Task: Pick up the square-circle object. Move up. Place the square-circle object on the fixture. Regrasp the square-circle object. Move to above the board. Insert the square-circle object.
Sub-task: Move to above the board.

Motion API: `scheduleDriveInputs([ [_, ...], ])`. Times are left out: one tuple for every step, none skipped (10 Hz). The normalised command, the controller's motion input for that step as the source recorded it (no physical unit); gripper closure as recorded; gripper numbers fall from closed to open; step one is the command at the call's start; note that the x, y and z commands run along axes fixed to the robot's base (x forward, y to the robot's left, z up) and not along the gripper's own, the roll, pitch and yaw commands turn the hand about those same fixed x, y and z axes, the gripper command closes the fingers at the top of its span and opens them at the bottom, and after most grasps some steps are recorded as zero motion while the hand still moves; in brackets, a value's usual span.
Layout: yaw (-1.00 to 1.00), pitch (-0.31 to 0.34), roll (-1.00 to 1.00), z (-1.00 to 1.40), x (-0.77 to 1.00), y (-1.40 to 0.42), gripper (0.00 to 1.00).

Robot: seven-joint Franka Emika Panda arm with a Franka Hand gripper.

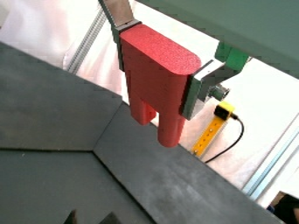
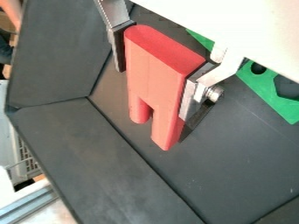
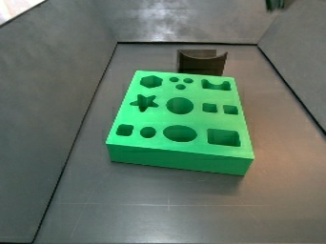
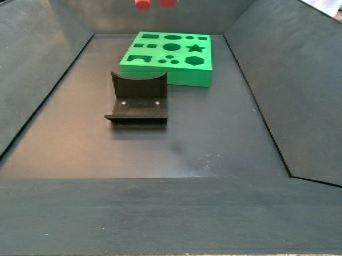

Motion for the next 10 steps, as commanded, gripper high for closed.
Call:
scheduleDriveInputs([
  [-0.01,0.012,-0.04,0.97,-0.09,-0.08,1.0],
  [-0.01,0.023,-0.04,0.85,-0.08,-0.06,1.0],
  [-0.01,0.051,-0.05,0.54,-0.04,-0.03,1.0],
  [-0.01,0.063,-0.05,0.42,-0.02,-0.02,1.0],
  [0.01,0.097,-0.05,0.17,-0.01,-0.02,1.0],
  [-0.05,-0.041,-1.0,0.04,-0.55,-1.0,1.0],
  [-0.05,-0.046,-1.0,0.05,-0.55,-1.0,1.0],
  [-0.04,-0.063,-1.0,0.07,-0.6,-1.0,1.0],
  [-0.05,-0.068,-1.0,0.05,-0.63,-1.0,1.0],
  [-0.05,-0.072,-1.0,0.05,-0.65,-0.97,1.0],
])
